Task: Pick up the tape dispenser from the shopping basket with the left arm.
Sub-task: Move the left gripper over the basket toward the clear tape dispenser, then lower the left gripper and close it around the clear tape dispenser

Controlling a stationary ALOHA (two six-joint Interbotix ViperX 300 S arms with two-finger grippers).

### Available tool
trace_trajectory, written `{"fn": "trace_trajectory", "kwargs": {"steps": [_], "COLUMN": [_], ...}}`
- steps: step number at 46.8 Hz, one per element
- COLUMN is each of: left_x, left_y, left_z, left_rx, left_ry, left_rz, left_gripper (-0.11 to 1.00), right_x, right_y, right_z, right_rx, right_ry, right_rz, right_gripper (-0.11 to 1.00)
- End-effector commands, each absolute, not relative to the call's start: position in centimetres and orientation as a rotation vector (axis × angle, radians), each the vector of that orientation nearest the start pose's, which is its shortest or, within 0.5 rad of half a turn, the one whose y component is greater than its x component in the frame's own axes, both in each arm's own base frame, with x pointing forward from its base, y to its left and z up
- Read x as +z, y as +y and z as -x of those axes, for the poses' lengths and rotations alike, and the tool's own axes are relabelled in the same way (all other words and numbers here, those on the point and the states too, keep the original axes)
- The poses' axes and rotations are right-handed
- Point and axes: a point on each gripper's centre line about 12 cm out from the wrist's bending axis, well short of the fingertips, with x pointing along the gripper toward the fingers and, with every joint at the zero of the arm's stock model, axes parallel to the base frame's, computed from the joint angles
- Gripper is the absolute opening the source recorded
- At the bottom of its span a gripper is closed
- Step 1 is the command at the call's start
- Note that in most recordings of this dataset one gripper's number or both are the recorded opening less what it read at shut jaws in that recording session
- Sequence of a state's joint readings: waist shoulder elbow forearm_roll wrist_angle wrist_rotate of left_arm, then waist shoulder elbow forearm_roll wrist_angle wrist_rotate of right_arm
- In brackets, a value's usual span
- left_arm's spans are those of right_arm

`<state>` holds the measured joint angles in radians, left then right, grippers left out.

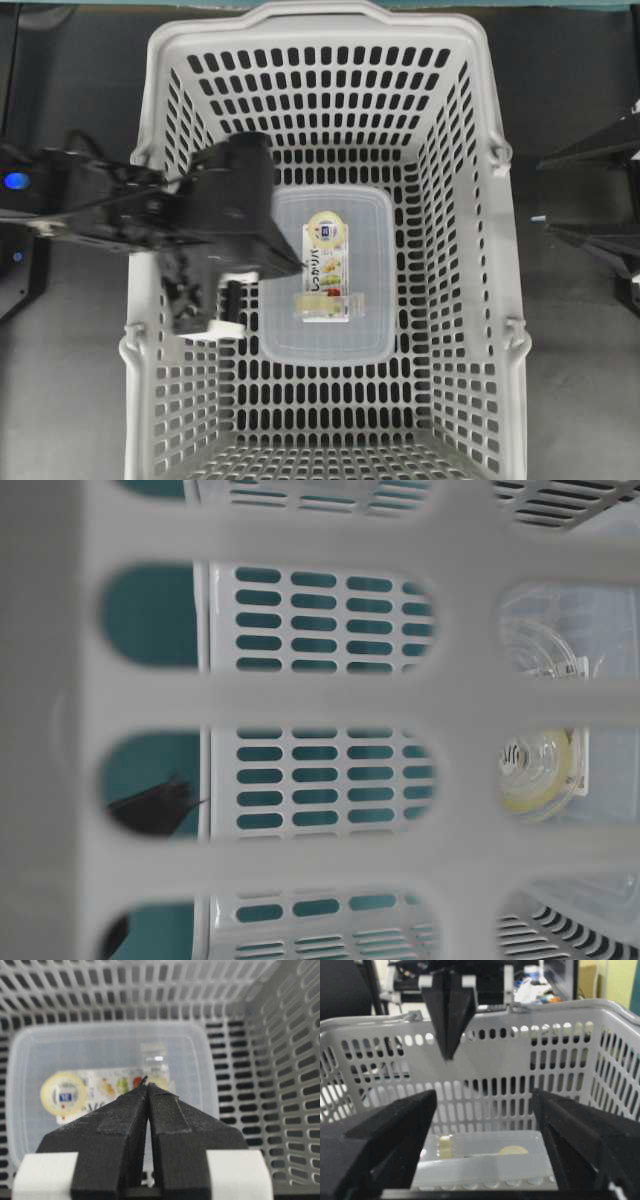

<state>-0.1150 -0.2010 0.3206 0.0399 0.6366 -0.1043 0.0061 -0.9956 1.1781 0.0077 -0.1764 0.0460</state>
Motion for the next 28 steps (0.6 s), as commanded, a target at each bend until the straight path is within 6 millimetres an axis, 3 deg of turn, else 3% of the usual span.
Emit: {"fn": "trace_trajectory", "kwargs": {"steps": [1, 11, 14, 17, 23, 28], "left_x": [32.1, 30.8, 30.1, 29.2, 27.3, 25.4], "left_y": [-4.7, -5.1, -5.2, -5.4, -5.8, -6.1], "left_z": [-38.9, -40.2, -40.5, -40.8, -41.7, -42.2], "left_rx": [-0.067, -0.07, -0.066, -0.065, -0.056, -0.052], "left_ry": [0.769, 0.813, 0.84, 0.872, 0.922, 0.968], "left_rz": [0.011, 0.007, 0.011, 0.011, 0.029, 0.032], "left_gripper": [0.0, 0.03, 0.16, 0.39, 0.76, 0.91], "right_x": [29.2, 29.3, 29.2, 29.2, 29.1, 28.9], "right_y": [0.1, 0.1, 0.1, 0.1, 0.1, 0.2], "right_z": [-19.5, -19.4, -19.4, -19.3, -19.2, -19.2], "right_rx": [0.006, 0.006, 0.006, 0.006, 0.006, 0.008], "right_ry": [-0.012, -0.017, -0.015, -0.017, -0.017, -0.012], "right_rz": [-0.058, -0.054, -0.054, -0.054, -0.054, -0.054], "right_gripper": [0.73, 0.72, 0.72, 0.72, 0.72, 0.72]}}
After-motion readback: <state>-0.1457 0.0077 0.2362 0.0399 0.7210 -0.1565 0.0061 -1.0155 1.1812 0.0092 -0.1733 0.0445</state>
